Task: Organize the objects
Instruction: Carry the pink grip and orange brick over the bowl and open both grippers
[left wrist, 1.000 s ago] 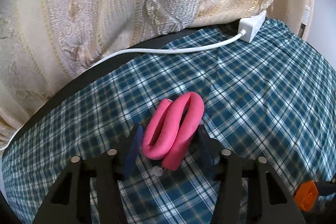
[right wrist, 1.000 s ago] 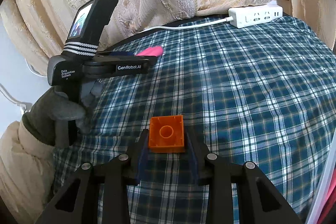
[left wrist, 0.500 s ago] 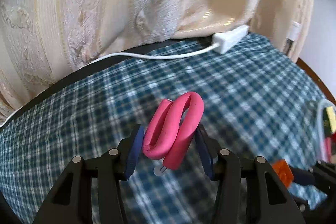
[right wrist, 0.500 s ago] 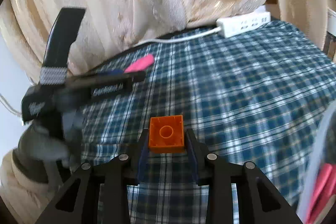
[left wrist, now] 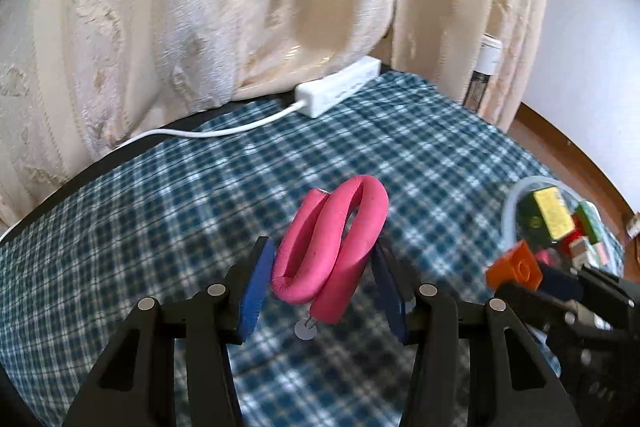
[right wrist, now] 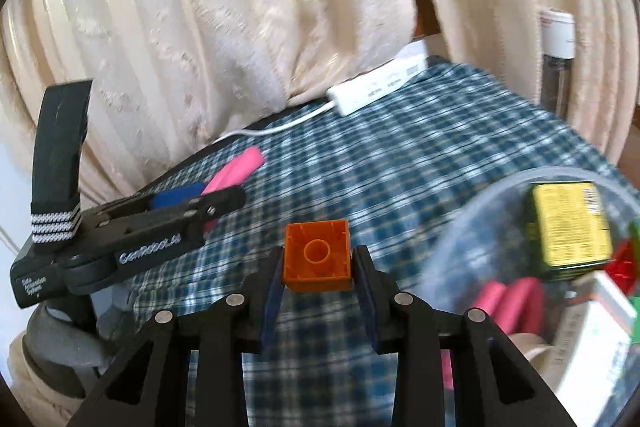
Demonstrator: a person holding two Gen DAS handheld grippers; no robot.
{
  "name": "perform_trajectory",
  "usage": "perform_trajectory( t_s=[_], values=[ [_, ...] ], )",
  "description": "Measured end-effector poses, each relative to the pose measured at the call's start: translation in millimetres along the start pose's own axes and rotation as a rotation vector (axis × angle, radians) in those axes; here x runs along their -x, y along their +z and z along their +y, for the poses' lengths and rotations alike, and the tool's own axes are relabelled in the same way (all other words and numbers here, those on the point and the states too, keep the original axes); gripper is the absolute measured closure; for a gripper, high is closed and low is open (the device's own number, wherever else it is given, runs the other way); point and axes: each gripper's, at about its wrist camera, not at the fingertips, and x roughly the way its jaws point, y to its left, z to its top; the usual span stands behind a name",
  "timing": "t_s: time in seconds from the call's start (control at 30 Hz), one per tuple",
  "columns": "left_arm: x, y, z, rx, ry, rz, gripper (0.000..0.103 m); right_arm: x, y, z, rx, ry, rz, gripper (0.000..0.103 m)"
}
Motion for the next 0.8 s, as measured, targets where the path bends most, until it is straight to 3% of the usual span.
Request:
perform_trajectory(
  t_s=[0.47,0.57,0.6,0.63,0.8],
  values=[
    [12,3,-67,-0.075,-0.08,-0.013,0.051,27,8,-62,-0.094,-0.096,-0.045,0.066],
    [10,3,-77,-0.088,-0.087,-0.008,0.051,31,8,-71,-0.119,-0.089,-0.044,0.055],
    [9,3,-80,-0.094,-0.091,-0.005,0.051,33,7,-74,-0.131,-0.088,-0.046,0.044],
    [9,3,-84,-0.099,-0.096,-0.003,0.051,35,7,-77,-0.143,-0.086,-0.054,0.04],
    [6,1,-105,-0.121,-0.135,0.009,0.051,51,5,-86,-0.153,-0.106,-0.099,0.04]
  ],
)
